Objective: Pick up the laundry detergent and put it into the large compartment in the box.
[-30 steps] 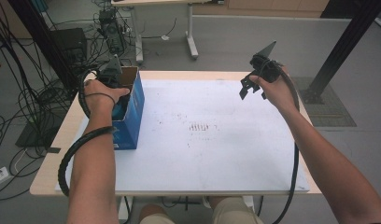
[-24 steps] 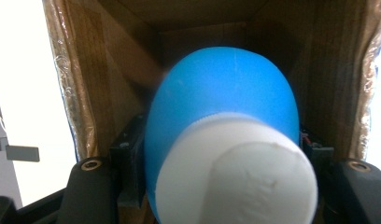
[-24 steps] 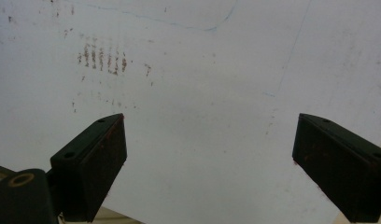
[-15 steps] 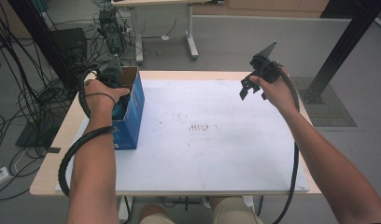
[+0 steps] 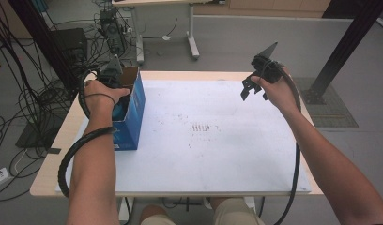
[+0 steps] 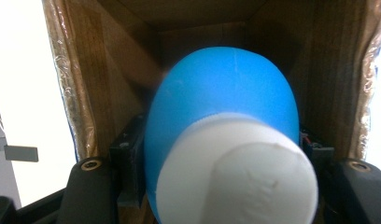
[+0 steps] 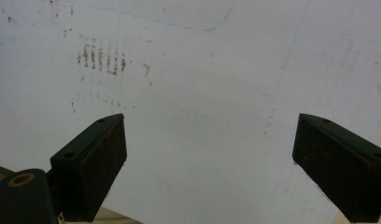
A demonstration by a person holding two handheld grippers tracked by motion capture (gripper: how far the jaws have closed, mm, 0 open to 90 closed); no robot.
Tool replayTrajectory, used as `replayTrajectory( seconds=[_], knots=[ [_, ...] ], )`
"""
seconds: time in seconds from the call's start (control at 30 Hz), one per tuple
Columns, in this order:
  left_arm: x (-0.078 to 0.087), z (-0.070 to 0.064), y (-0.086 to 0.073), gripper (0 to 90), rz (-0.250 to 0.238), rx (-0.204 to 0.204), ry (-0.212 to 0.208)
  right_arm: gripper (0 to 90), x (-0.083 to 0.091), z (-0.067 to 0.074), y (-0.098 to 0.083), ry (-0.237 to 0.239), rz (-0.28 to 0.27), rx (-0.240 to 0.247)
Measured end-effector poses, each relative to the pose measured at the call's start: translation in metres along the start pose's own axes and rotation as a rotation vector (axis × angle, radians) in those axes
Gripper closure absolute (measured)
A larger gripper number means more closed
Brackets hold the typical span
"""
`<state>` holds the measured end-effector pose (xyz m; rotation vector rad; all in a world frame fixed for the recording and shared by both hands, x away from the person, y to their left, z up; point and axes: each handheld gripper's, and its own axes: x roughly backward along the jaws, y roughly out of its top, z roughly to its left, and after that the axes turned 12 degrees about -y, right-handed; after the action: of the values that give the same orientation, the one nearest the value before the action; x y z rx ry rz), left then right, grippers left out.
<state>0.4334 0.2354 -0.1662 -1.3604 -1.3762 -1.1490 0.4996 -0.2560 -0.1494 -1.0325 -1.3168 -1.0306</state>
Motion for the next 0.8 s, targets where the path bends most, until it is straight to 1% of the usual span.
replayTrajectory(
  seconds=[0.8],
  knots=[
    [-0.0004,-0.0013,-0.0012,36.3,-0.006,-0.006,0.003,10.1,0.0004,0.0003,-0.0003,-0.003,-0.002,0.004]
  ],
)
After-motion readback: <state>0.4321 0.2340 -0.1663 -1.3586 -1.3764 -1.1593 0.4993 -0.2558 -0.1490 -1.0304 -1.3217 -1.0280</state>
